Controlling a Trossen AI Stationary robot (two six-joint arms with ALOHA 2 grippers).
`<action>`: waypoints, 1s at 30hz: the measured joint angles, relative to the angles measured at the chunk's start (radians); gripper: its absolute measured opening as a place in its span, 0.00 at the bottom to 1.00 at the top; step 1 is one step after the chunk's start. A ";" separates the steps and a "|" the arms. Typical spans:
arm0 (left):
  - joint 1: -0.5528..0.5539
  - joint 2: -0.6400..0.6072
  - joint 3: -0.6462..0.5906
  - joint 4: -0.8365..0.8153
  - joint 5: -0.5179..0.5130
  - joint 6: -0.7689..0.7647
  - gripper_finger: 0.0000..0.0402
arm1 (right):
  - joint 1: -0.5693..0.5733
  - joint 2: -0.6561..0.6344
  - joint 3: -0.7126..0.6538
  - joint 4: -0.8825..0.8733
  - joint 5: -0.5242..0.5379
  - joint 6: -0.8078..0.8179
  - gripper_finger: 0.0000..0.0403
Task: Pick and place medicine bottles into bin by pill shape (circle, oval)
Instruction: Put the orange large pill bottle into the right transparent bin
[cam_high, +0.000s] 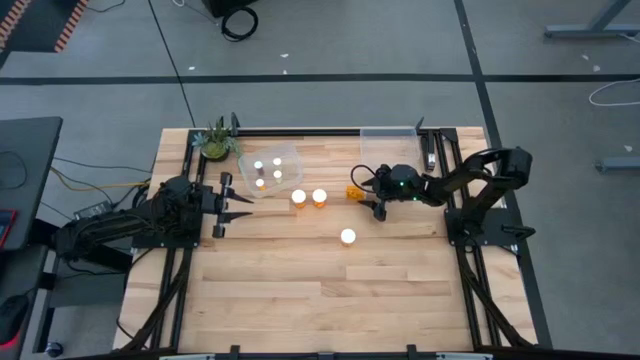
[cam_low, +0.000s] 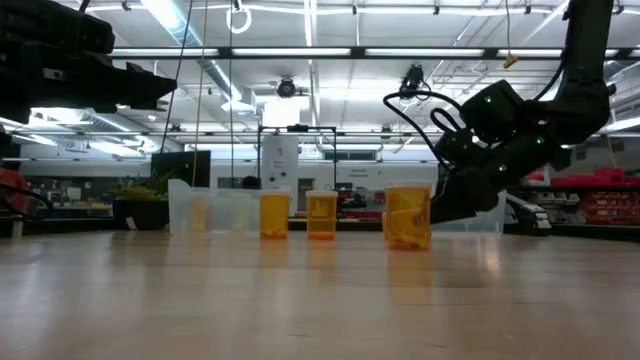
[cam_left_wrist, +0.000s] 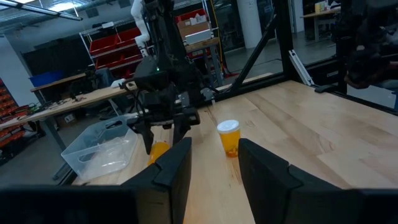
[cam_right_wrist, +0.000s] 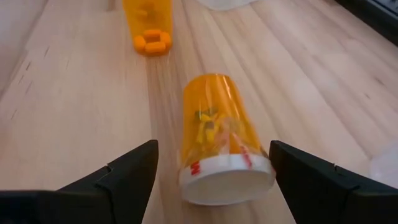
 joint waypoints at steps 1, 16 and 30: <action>0.000 0.000 0.000 0.000 0.000 0.000 0.35 | 0.000 -0.004 0.000 -0.001 0.000 0.001 0.78; 0.000 0.000 0.000 0.000 0.000 0.000 0.36 | 0.000 -0.015 0.000 -0.021 0.001 0.008 0.58; 0.000 0.000 0.000 0.000 0.000 0.000 0.37 | 0.000 -0.240 0.030 -0.283 0.117 0.037 0.59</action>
